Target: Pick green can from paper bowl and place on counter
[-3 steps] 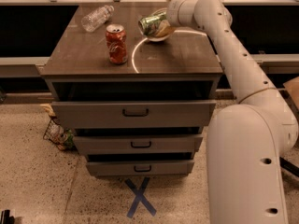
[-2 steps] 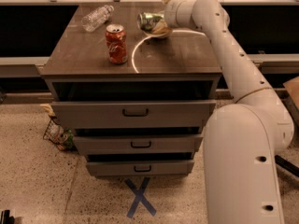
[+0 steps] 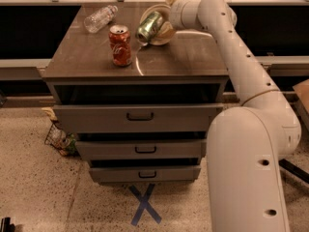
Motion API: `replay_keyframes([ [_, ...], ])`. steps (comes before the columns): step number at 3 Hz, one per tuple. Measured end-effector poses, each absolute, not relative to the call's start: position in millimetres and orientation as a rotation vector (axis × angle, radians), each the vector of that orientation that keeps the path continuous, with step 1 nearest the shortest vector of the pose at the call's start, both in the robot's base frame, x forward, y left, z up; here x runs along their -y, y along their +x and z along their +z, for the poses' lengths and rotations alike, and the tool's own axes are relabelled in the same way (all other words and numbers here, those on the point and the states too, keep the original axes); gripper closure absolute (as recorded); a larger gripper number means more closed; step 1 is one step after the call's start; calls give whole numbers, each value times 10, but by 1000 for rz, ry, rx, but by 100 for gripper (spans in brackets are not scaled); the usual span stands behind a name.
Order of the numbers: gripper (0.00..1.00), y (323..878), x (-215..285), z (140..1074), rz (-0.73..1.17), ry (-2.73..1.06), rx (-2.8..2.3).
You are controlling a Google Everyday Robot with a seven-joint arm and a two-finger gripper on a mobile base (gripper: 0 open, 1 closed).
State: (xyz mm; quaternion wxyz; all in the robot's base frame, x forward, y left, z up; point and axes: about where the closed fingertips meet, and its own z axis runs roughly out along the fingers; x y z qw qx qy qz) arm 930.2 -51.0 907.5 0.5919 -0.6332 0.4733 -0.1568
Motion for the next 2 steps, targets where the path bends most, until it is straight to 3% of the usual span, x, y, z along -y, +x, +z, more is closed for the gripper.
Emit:
replay_keyframes([
  [2, 18, 9301, 494, 9000, -322, -1496, -1144],
])
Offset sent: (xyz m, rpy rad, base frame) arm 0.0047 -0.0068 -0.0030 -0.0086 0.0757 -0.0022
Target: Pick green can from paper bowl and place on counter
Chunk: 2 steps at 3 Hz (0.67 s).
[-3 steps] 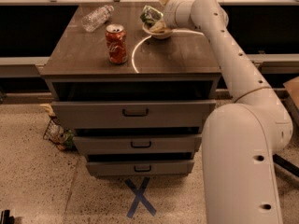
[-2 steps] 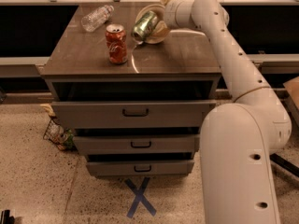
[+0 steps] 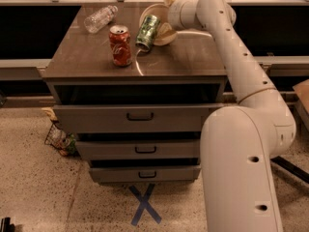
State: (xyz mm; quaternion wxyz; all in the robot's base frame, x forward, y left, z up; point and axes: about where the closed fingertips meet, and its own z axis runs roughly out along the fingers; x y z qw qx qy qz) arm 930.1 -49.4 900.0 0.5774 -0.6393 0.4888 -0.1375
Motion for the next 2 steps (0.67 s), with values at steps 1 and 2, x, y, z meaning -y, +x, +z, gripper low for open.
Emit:
replay_keyframes([
  [1, 24, 9316, 488, 8995, -322, -1502, -1153],
  [2, 11, 9381, 522, 9026, -361, -1489, -1185],
])
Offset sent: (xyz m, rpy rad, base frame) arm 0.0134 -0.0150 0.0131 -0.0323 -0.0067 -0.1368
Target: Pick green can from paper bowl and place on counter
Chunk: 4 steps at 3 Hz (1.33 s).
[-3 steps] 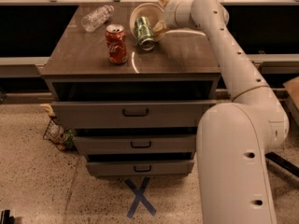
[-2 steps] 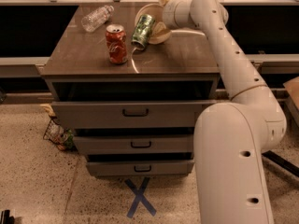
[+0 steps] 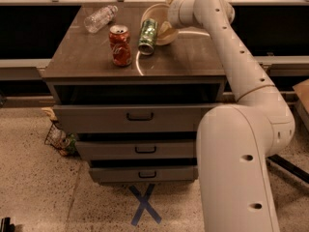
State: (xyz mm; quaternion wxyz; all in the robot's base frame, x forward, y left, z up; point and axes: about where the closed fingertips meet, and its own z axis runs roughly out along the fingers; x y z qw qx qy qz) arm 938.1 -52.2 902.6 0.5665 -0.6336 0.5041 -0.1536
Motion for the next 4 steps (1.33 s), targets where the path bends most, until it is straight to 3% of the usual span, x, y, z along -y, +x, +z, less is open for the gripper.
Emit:
replay_keyframes([
  [1, 0, 9523, 645, 9089, -439, -1446, -1236],
  [4, 0, 9806, 1494, 9877, -723, -1155, -1311],
])
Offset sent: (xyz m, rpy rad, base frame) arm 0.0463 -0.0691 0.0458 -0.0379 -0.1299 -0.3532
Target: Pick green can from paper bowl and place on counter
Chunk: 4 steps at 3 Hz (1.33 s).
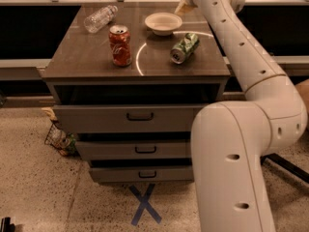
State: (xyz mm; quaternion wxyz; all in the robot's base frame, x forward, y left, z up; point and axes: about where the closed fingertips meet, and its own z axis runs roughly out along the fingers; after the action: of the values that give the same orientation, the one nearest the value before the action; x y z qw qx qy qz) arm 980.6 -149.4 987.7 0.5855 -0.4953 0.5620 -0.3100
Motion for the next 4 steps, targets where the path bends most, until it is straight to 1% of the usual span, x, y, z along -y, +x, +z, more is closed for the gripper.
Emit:
replay_keyframes([
  [1, 0, 9650, 1770, 10012, -676, -1091, -1373],
  [2, 0, 9385, 2190, 9962, -529, -992, -1449],
  [3, 0, 9137, 2497, 9945, -259, -783, -1453],
  [4, 0, 9082, 2259, 10023, -103, -714, -1421],
])
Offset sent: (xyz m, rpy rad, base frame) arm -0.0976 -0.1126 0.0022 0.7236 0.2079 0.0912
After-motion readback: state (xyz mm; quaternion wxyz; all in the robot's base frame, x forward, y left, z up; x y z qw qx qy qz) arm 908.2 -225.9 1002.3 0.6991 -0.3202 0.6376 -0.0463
